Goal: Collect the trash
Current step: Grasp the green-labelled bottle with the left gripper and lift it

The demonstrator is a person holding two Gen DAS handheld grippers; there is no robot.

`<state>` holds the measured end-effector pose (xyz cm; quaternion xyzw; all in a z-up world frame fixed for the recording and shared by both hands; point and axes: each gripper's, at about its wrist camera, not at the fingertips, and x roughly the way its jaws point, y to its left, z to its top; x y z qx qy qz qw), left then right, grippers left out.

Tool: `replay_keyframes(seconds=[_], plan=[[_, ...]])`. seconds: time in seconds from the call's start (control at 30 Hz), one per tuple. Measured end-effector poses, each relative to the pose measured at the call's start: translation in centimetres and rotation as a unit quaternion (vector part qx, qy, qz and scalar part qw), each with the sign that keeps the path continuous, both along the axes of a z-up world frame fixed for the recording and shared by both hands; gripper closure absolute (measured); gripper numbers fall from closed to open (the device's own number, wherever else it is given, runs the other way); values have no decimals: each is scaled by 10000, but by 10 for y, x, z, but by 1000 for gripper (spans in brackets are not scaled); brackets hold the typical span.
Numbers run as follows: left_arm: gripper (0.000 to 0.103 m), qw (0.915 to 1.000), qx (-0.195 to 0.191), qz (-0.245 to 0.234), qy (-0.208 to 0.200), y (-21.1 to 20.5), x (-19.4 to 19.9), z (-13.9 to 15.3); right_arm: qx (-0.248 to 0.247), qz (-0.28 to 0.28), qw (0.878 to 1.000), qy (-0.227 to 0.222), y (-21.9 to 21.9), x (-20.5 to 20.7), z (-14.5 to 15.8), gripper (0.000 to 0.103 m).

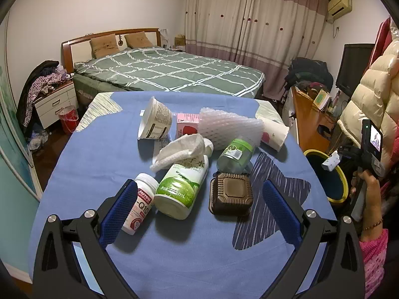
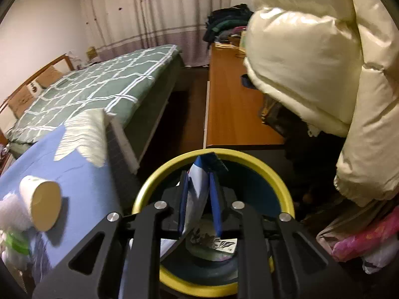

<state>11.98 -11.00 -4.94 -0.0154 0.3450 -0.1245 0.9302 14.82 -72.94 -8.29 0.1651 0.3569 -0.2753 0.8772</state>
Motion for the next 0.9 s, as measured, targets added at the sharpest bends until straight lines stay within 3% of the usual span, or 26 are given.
replay_keyframes(seconds=[0.2,0.37,0.63,0.9], plan=[[5,10000,46,-14,8,-1,3,-3,34,-172,9998,15,-11,-4,-3,74],[5,9998,109,10,156,-1,11,-14,-30,284,9989,-361,28,-20,16,66],[5,9990,316,12,325,-1,35,-33,-105,992,9936,-529,95,-26,17,65],[11,9980,330,-11,530,3,64,-43,3,1155,9927,-362,112,-18,4,65]])
